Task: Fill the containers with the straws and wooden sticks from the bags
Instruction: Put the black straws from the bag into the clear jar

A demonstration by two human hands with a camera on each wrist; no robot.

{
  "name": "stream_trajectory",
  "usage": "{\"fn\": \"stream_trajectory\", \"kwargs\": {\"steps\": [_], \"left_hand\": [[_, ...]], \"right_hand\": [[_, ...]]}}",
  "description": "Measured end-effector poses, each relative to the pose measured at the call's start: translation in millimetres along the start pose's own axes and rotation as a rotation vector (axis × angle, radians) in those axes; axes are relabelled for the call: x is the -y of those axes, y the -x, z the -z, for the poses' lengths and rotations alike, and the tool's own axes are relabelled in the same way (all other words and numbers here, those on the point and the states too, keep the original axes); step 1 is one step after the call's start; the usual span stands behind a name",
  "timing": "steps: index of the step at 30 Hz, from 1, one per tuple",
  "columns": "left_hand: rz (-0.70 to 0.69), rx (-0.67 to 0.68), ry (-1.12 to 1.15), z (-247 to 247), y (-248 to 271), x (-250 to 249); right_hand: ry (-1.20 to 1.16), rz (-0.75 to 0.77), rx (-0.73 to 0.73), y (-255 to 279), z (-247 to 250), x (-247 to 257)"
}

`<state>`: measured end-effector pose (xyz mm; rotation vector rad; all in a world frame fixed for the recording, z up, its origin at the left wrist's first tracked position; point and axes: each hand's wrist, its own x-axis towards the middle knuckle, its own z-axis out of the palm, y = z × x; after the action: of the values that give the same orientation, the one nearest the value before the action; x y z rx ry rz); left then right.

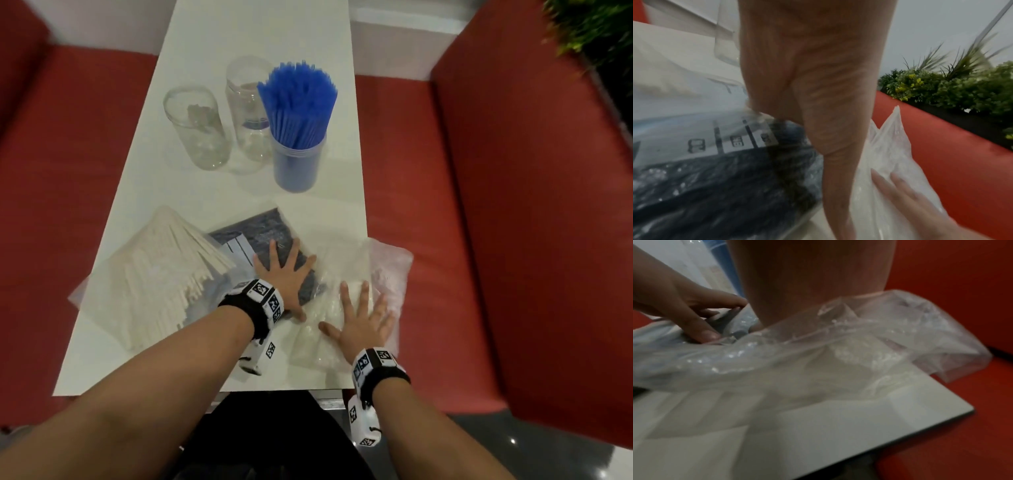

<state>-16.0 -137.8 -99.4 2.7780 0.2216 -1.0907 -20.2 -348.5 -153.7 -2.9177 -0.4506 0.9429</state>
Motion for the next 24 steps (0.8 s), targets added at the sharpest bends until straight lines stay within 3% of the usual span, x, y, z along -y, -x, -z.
{"fn": "stream_trajectory", "kwargs": {"steps": [3,7,12,15,18,21,24], "left_hand": [[0.019,-0.070,0.027,5.6,0.9,-7.2],[0.017,-0.302,0.177,24.3,-2.0,-3.1],[-0.068,-0.680,0.619,53.7,1.1,15.5],[-0.067,-0.816,0.786,74.5,11.0,26.1],[-0.047,-0.893,0.985,95.8,23.5,41.1],[-0.016,-0.943,1.308,113.6,37.2,60.2],[0.006,-0.948,1.738,117.9,48.6,86.7]], "right_hand": [[0.020,0.033,-0.042,2.4,0.2,14.5],[0.004,0.057,-0.023,10.3,1.5,24.0],[0.059,0.171,0.050,12.3,11.8,38.3],[0.104,0.225,0.082,8.6,14.4,60.7],[0.105,0.176,0.082,5.5,23.8,81.3],[-0.017,0.122,-0.073,-1.5,44.4,98.3],[-0.491,0.083,-0.146,-9.7,65.8,119.9]]}}
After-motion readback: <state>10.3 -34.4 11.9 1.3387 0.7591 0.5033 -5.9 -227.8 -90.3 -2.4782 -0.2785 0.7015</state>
